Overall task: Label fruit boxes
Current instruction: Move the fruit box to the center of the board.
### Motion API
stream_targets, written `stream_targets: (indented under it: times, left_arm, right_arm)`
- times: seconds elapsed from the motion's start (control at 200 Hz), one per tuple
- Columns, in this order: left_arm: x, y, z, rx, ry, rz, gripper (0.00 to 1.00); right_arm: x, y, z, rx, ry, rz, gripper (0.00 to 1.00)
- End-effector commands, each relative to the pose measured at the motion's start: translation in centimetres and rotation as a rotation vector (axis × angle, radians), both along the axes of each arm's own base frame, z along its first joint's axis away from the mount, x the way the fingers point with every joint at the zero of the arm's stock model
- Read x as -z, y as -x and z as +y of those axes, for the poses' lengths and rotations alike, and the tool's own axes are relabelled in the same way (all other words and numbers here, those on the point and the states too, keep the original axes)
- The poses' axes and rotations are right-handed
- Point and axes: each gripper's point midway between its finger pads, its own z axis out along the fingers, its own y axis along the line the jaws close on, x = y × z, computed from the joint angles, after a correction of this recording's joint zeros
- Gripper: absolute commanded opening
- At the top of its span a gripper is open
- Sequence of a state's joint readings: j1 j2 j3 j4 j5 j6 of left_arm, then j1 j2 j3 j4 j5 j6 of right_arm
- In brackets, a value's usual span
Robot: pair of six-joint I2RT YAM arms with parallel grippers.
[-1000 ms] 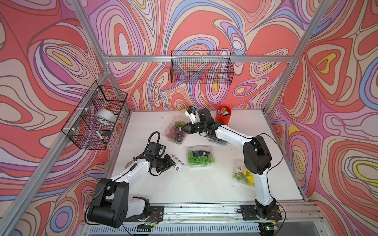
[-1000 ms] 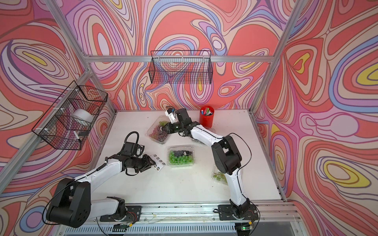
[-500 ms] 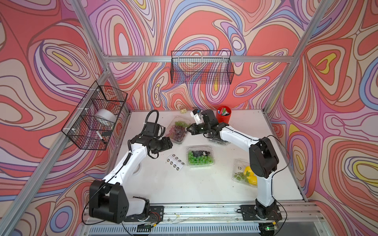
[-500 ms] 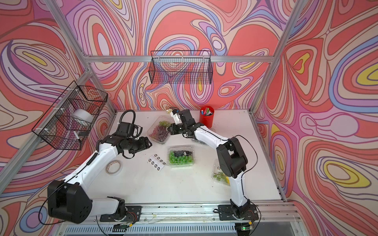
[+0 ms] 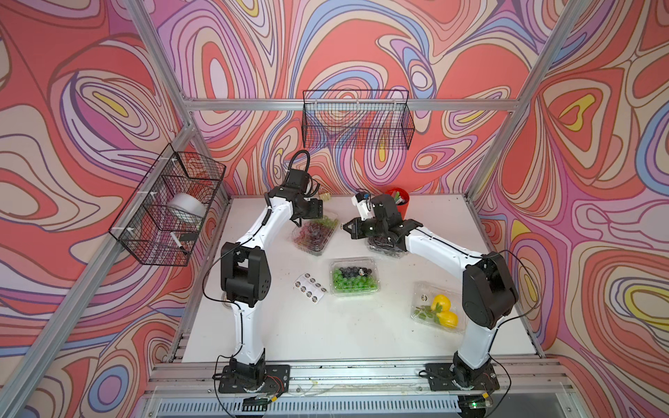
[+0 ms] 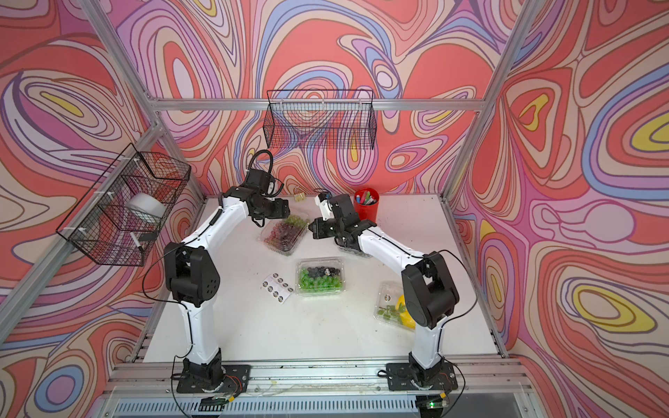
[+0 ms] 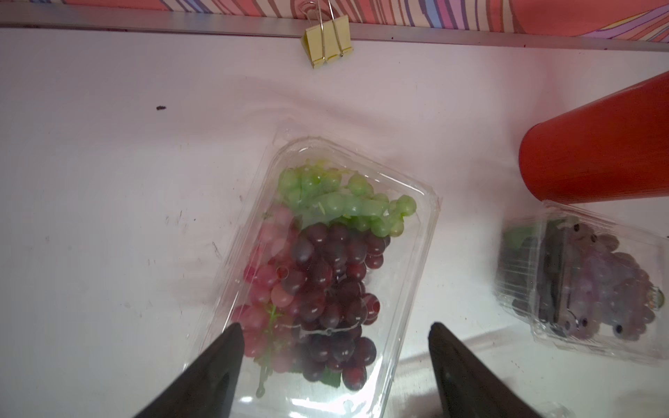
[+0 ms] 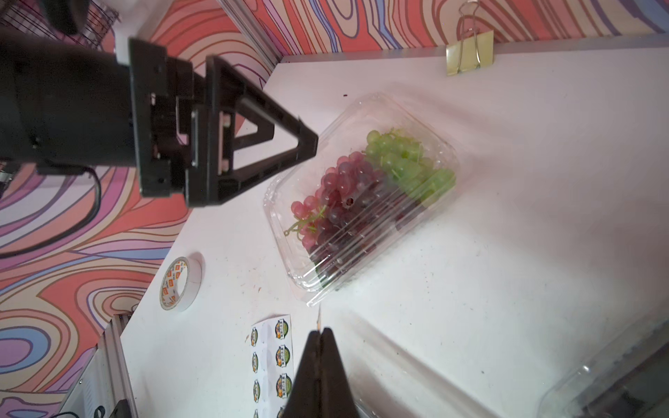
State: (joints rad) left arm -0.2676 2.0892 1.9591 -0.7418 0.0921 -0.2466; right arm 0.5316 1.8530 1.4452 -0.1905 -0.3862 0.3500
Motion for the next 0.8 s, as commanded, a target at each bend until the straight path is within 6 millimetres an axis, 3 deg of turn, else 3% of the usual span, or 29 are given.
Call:
stream_targets:
  times: [0.0, 0.12, 0.315, 0.481, 0.771, 0.796]
  left_arm:
    - [1.3, -1.6, -0.2, 0.013, -0.072, -0.040, 0.84]
    - [2.2, -3.6, -1.0, 0.027, -0.096, -0.099, 0.85]
    - [2.1, -6.5, -2.3, 0.035, -0.096, -0.212, 0.86]
    - [2.9, -8.5, -2.4, 0.027, -0.129, -0.245, 0.86]
    - [5.7, -10.2, -3.0, 0.065, -0.165, -0.195, 0.85]
    - [5.9, -10.2, -3.1, 0.068, -0.164, -0.189, 0.85]
  right_arm:
    - [-1.2, 0.4, -0.5, 0.007, 0.001, -0.036, 0.00]
    - [-1.1, 0.6, -0.7, 0.013, 0.000, -0.033, 0.00]
    - [-1.3, 0.7, -0.5, 0.029, -0.047, -0.021, 0.00]
    - [-1.0, 0.8, -0.5, 0.034, -0.062, -0.001, 0.00]
    - [-0.7, 1.2, -0.8, 0.043, -0.049, 0.015, 0.00]
    - [-2.0, 1.4, -1.0, 0.045, -0.061, -0.008, 0.00]
